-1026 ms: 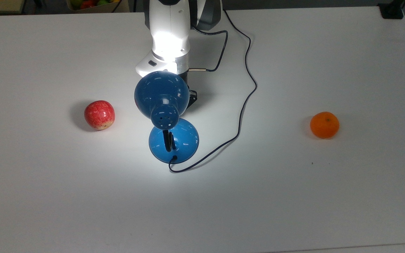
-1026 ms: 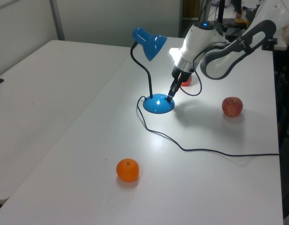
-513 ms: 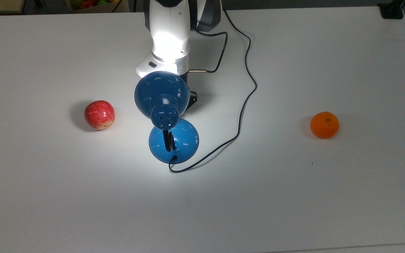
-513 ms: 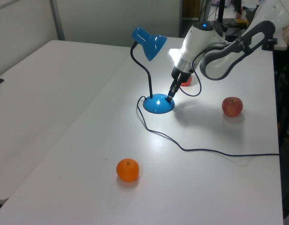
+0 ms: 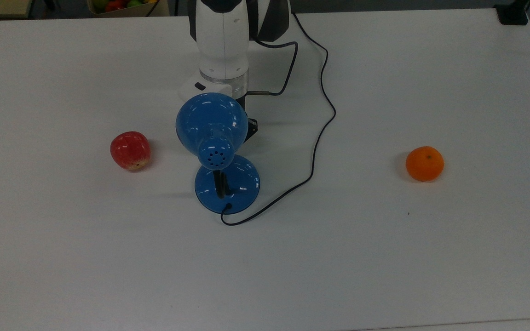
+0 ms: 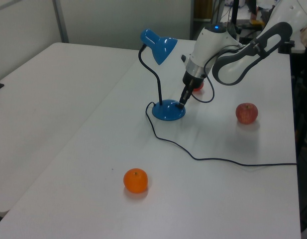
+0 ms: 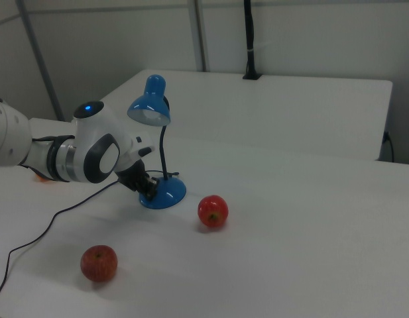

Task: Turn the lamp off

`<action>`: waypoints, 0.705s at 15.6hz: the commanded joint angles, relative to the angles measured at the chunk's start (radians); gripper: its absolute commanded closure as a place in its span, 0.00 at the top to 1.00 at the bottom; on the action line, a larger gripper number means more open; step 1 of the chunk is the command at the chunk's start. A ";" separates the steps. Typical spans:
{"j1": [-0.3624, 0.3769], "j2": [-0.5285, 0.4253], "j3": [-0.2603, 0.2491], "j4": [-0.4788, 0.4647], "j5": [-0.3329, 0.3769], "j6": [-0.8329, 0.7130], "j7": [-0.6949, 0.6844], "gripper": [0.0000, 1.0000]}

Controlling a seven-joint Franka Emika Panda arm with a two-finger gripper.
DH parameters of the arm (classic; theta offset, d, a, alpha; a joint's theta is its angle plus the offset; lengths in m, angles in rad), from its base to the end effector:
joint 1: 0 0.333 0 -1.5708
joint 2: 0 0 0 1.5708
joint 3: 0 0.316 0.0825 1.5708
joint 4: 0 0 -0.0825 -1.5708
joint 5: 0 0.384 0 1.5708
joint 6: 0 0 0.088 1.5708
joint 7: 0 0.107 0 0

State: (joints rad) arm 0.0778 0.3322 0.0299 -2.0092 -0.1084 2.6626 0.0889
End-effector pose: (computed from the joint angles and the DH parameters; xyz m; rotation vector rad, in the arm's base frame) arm 0.6273 0.0700 0.3228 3.0727 0.1595 0.5047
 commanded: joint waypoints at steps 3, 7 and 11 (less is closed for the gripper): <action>0.008 -0.022 -0.001 0.009 -0.025 -0.148 0.029 0.00; 0.011 -0.093 -0.001 0.021 -0.025 -0.320 0.029 0.00; 0.011 -0.179 0.001 0.096 -0.024 -0.576 0.025 0.00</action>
State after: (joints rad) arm 0.0802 0.2444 0.0300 -1.9505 -0.1096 2.2654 0.0889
